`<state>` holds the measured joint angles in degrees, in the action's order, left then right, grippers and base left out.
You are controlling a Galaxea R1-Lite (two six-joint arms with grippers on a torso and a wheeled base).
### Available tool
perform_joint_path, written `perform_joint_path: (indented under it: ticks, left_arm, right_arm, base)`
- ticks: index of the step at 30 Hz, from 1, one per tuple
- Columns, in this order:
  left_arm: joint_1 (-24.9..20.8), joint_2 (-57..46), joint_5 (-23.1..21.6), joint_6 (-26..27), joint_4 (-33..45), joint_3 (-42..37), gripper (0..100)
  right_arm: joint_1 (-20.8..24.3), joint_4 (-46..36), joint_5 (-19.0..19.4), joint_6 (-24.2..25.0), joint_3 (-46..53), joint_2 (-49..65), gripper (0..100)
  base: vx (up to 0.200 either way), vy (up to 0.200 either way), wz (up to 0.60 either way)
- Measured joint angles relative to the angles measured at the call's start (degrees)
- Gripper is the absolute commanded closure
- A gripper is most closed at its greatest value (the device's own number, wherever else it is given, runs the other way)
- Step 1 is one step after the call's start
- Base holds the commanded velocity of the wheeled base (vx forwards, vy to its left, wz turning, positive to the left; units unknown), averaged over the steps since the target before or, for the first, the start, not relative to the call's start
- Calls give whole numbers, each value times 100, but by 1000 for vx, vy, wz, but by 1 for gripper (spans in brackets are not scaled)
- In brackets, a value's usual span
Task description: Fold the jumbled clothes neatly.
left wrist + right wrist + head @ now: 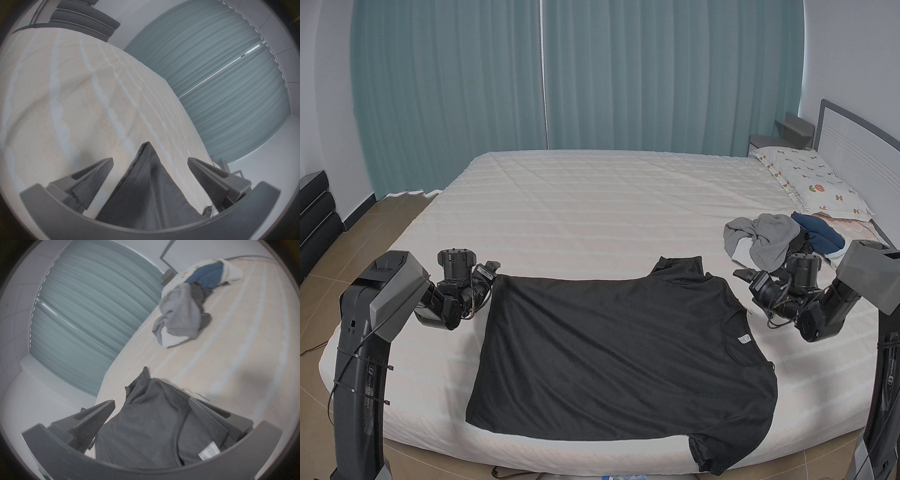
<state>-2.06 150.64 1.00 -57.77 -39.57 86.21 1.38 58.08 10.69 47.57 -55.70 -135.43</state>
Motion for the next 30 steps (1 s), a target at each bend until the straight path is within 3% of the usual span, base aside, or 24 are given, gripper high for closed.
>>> perform_joint_path:
  ticks: [11, 17, 23, 24, 30]
  left_arm:
    - [22, -177, -95, -33, -9, -289, 0]
    - [11, -199, -76, -33, -13, -335, 0]
    - [0, -205, -60, -30, -20, -350, 0]
    - [-5, -205, -60, -30, -20, -350, 0]
    - [-5, -205, -51, -30, -22, -350, 0]
  right_arm:
    - [501, -2025, -813, -1251, -2738, -980, 0]
    - [567, -2717, -1123, -1510, -4014, -1562, 0]
    - [556, -2972, -1254, -1618, -4563, -2036, 0]
    - [556, -2972, -1257, -1620, -4598, -2083, 100]
    - [549, -2954, -1261, -1615, -4664, -2204, 100]
  base:
    - [0, 0, 0]
    - [0, 0, 0]
    - [0, 0, 0]
    - [0, 0, 0]
    - [0, 0, 0]
